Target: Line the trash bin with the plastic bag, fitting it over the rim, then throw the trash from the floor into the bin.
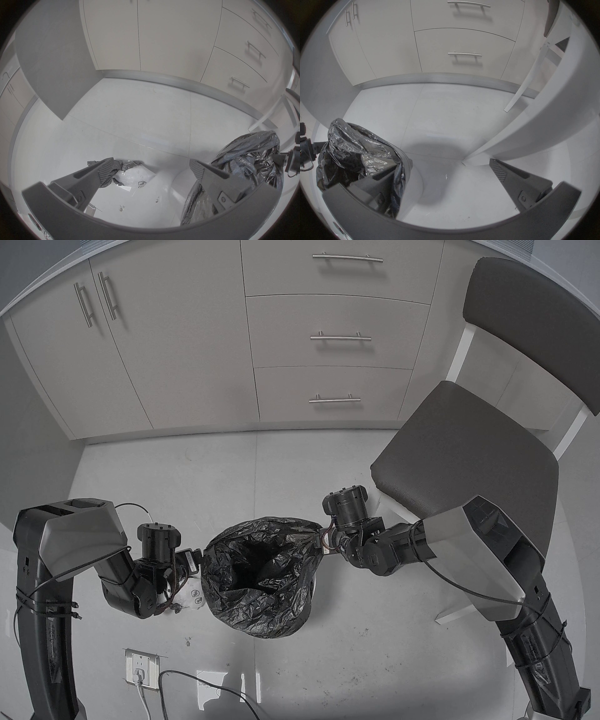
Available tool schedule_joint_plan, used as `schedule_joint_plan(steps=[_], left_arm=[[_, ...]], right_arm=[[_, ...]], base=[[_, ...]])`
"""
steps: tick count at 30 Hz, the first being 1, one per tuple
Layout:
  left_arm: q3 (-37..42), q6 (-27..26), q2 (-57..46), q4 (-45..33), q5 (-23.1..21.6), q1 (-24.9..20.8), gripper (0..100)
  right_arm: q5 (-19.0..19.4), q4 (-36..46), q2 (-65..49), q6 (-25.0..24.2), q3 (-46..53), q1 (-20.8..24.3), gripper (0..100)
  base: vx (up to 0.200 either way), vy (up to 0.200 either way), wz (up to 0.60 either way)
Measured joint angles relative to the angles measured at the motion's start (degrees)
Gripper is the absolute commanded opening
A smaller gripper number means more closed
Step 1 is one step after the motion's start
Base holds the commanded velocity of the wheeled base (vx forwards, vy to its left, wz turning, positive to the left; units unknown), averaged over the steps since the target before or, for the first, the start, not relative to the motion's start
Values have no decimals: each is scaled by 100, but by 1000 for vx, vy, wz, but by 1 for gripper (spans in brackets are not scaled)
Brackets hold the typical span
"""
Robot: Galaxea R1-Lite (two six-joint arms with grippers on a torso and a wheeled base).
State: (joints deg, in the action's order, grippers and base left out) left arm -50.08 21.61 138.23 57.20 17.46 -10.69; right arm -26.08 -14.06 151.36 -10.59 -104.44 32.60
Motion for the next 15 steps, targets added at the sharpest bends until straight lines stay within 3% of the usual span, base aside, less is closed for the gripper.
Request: schedule_joint_plan(steps=[15], left_arm=[[-2,15,11,0,-2,15,100]], right_arm=[[24,-9,226,-235,37,39,100]], base=[[0,0,0]])
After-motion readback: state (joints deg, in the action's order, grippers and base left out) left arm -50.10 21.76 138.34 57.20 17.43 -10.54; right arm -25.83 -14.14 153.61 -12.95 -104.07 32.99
